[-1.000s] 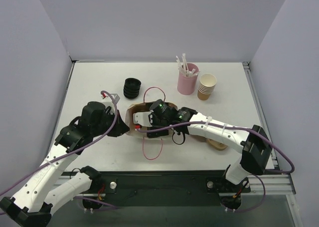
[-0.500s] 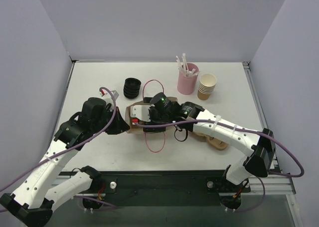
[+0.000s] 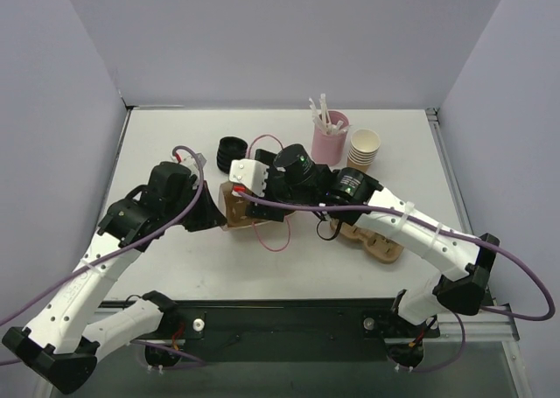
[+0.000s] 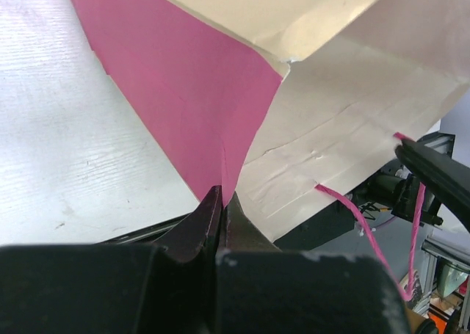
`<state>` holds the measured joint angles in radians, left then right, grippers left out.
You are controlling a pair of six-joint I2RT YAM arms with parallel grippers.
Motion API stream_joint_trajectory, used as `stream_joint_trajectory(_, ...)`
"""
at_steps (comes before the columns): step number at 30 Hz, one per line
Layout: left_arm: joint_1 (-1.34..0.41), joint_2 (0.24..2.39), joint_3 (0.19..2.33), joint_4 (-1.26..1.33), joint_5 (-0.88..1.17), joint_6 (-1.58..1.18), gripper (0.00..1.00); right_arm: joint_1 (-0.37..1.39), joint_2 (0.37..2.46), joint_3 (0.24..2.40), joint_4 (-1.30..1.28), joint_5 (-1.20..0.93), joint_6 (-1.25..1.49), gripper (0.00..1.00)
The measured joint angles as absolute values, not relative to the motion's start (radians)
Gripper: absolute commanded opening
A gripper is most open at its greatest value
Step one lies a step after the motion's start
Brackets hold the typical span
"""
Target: Pack the takeout coffee
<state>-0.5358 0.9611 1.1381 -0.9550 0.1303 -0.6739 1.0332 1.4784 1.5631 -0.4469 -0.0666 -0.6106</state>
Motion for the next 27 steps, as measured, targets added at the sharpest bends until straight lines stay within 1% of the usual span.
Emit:
stream_joint_trajectory(5, -0.517, 0.989, 1.181, -0.990, 0.110, -0.686, 0.01, 1.018, 1.462, 1.585, -0.427, -0.096, -0.527, 0.82)
stream_joint_trajectory(9, -0.508, 1.018, 1.217, -1.011, 0.105, -0.696, 0.01, 1.002, 1.435, 1.606, -0.377, -0.107, -0.452, 0.82)
stream_joint_trajectory(10, -0.507, 1.026, 1.227, -1.016, 0.105, -0.698, 0.03, 0.996, 1.423, 1.606, -0.355, -0.115, -0.425, 0.82)
stream_joint_trajectory(11, -0.507, 1.033, 1.234, -1.018, 0.104, -0.699, 0.07, 0.992, 1.414, 1.606, -0.340, -0.119, -0.409, 0.81)
stream_joint_trajectory(13, -0.504, 1.049, 1.253, -1.023, 0.104, -0.700, 0.11, 0.980, 1.395, 1.606, -0.305, -0.122, -0.370, 0.80)
stream_joint_trajectory(14, -0.501, 1.060, 1.267, -1.029, 0.104, -0.701, 0.15, 0.974, 1.388, 1.607, -0.287, -0.115, -0.348, 0.80)
stream_joint_trajectory(16, -0.495, 1.074, 1.287, -1.035, 0.097, -0.701, 0.17, 0.966, 1.382, 1.613, -0.265, -0.073, -0.302, 0.80)
stream_joint_trajectory(21, -0.479, 1.110, 1.346, -1.043, 0.071, -0.692, 0.17, 0.955, 1.386, 1.664, -0.260, 0.136, -0.193, 0.80)
stream_joint_trajectory(23, -0.473, 1.132, 1.370, -1.044, 0.057, -0.689, 0.18, 0.949, 1.386, 1.680, -0.258, 0.193, -0.173, 0.80)
stream_joint_trajectory(25, -0.463, 1.156, 1.384, -1.044, 0.050, -0.686, 0.20, 0.944, 1.386, 1.692, -0.260, 0.242, -0.156, 0.80)
stream_joint_trajectory(27, -0.455, 1.181, 1.394, -1.047, 0.043, -0.683, 0.21, 0.939, 1.386, 1.694, -0.264, 0.276, -0.144, 0.80)
